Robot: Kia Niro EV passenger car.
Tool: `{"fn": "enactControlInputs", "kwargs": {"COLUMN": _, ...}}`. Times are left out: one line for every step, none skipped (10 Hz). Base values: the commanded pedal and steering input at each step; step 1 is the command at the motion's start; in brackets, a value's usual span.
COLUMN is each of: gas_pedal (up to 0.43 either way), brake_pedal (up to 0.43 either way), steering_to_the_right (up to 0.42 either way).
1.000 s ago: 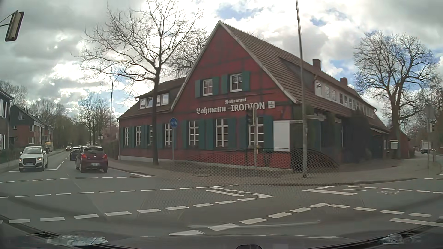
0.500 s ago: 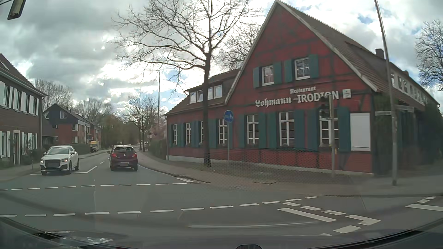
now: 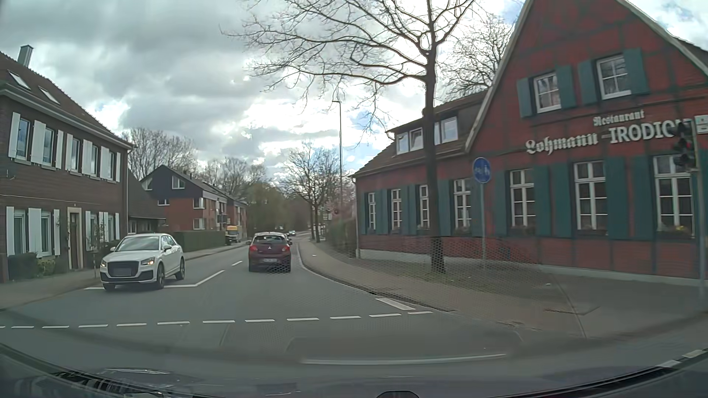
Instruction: Follow the waypoints while adhering to traffic rules and regulations
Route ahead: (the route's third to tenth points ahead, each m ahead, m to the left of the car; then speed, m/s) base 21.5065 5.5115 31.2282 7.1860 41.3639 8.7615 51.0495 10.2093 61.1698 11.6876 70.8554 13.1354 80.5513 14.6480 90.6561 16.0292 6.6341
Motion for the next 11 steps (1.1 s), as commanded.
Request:
{"fn": "enactControlInputs", "kwargs": {"gas_pedal": 0.197, "brake_pedal": 0.0, "steering_to_the_right": -0.277}}
{"fn": "enactControlInputs", "kwargs": {"gas_pedal": 0.197, "brake_pedal": 0.0, "steering_to_the_right": -0.26}}
{"fn": "enactControlInputs", "kwargs": {"gas_pedal": 0.197, "brake_pedal": 0.0, "steering_to_the_right": -0.223}}
{"fn": "enactControlInputs", "kwargs": {"gas_pedal": 0.197, "brake_pedal": 0.0, "steering_to_the_right": -0.162}}
{"fn": "enactControlInputs", "kwargs": {"gas_pedal": 0.197, "brake_pedal": 0.0, "steering_to_the_right": -0.121}}
{"fn": "enactControlInputs", "kwargs": {"gas_pedal": 0.197, "brake_pedal": 0.0, "steering_to_the_right": -0.088}}
{"fn": "enactControlInputs", "kwargs": {"gas_pedal": 0.209, "brake_pedal": 0.0, "steering_to_the_right": -0.064}}
{"fn": "enactControlInputs", "kwargs": {"gas_pedal": 0.209, "brake_pedal": 0.0, "steering_to_the_right": -0.046}}
{"fn": "enactControlInputs", "kwargs": {"gas_pedal": 0.22, "brake_pedal": 0.0, "steering_to_the_right": -0.029}}
{"fn": "enactControlInputs", "kwargs": {"gas_pedal": 0.228, "brake_pedal": 0.0, "steering_to_the_right": -0.017}}
{"fn": "enactControlInputs", "kwargs": {"gas_pedal": 0.24, "brake_pedal": 0.0, "steering_to_the_right": -0.01}}
